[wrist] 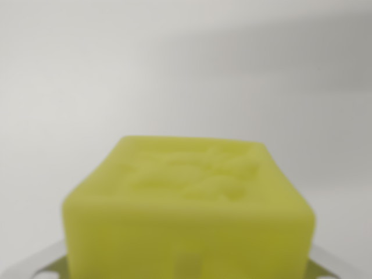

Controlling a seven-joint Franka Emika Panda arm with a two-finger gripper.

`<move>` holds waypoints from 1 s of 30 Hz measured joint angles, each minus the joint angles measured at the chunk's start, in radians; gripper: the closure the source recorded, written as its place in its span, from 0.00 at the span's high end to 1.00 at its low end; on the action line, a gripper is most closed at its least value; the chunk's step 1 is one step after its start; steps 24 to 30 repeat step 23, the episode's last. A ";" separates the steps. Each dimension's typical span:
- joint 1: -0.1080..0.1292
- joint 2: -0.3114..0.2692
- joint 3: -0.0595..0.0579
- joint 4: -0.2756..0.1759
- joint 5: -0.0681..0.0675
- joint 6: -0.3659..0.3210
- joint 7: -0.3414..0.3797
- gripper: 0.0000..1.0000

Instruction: Pick yellow cube

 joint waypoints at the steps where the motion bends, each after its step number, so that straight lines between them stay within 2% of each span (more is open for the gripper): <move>1: 0.000 -0.003 0.000 0.002 0.000 -0.006 0.000 0.00; 14: 0.000 -0.043 0.000 0.031 0.002 -0.074 -0.001 0.00; 30: 0.000 -0.045 0.000 0.032 0.002 -0.077 -0.001 0.00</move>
